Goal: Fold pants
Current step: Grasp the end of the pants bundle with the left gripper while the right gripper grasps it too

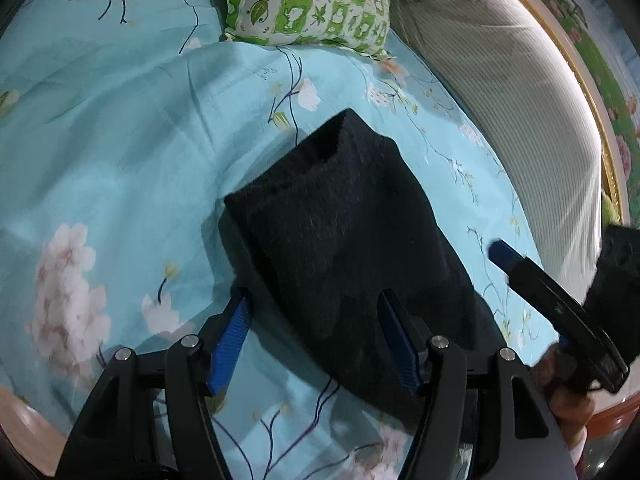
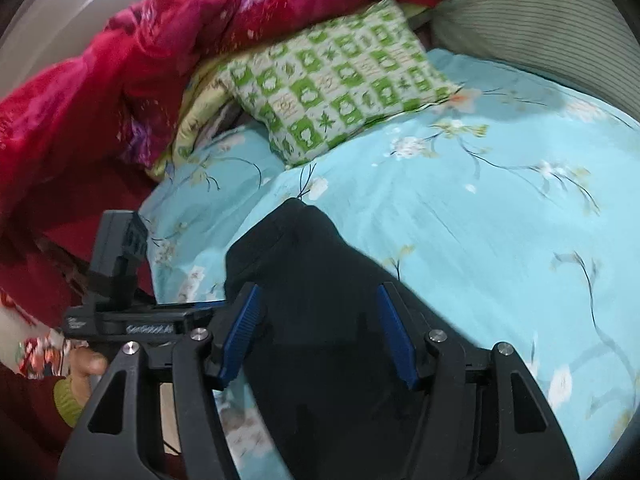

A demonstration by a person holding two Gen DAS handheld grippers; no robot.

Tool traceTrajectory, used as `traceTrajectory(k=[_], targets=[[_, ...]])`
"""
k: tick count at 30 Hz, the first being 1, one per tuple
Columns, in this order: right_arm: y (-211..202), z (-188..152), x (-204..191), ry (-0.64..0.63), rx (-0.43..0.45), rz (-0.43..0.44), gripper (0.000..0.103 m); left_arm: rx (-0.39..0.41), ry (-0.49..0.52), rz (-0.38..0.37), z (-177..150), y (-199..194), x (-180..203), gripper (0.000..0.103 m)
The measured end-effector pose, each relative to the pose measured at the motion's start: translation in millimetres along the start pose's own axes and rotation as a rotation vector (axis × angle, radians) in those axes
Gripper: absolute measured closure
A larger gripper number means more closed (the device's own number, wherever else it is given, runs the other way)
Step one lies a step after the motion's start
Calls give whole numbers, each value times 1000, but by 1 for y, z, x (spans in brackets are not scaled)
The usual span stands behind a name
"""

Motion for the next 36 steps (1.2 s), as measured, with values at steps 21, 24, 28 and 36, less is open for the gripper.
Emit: traceTrajectory(k=[21,24,28,36], targets=[[112,13,15,-51,-312,161,78,75,39,53,18,10,4,72],[105,17,12,-46,-289,162,80,66,29,0,19,3,10,82],[82,25,3,-51,-227,160,81,99,68,-14,17,-16,27,85],[-8,31,-13,-52,-56,153,82,172,208,-107,1,-71,100,86]])
Point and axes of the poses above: each gripper's, at about its wrist camera, not at the fingertips, and y roughly the way its jaws point, x to its right, z to its top, the point moved 10 cm from there along y, roughly the way its jaws point, and after that the axes turned 8 degrees about z, right-handed, at the moved point
